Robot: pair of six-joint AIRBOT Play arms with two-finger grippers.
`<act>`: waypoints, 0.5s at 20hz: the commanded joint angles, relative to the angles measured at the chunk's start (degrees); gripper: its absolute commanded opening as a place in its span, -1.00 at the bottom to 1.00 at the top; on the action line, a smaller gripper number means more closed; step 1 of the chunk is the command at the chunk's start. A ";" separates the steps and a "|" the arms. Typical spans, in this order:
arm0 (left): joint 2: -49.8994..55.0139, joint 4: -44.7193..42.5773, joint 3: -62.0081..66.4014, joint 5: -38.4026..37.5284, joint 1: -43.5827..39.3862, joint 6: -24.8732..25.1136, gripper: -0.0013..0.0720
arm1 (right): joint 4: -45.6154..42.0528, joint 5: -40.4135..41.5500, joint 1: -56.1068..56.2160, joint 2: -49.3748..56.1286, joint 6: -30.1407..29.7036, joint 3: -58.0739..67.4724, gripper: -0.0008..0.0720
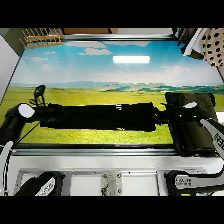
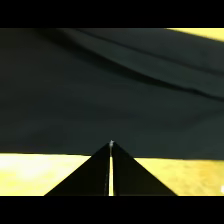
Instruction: Fold the clothes and pants, and hang the long-sleeved shirts on hangers.
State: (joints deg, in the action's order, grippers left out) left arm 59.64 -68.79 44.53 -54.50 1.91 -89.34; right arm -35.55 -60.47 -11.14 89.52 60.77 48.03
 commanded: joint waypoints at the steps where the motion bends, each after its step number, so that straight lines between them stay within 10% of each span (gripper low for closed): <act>1: 3.96 0.00 1.53 1.33 -9.68 -3.52 -0.95 | 3.34 3.21 5.20 3.04 -1.22 1.68 0.79; 6: 13.03 0.00 8.72 0.57 -16.44 -3.78 -0.95 | 4.79 7.72 7.52 2.86 -1.22 1.73 -0.87; 10: 18.73 -0.02 14.67 0.13 -19.71 -3.76 -0.95 | -6.49 1.62 2.84 -2.43 5.33 4.02 -0.95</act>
State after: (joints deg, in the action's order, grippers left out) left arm 74.48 -68.79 55.35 -54.04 -15.18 -92.84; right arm -35.57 -54.41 -5.87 90.21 61.28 50.33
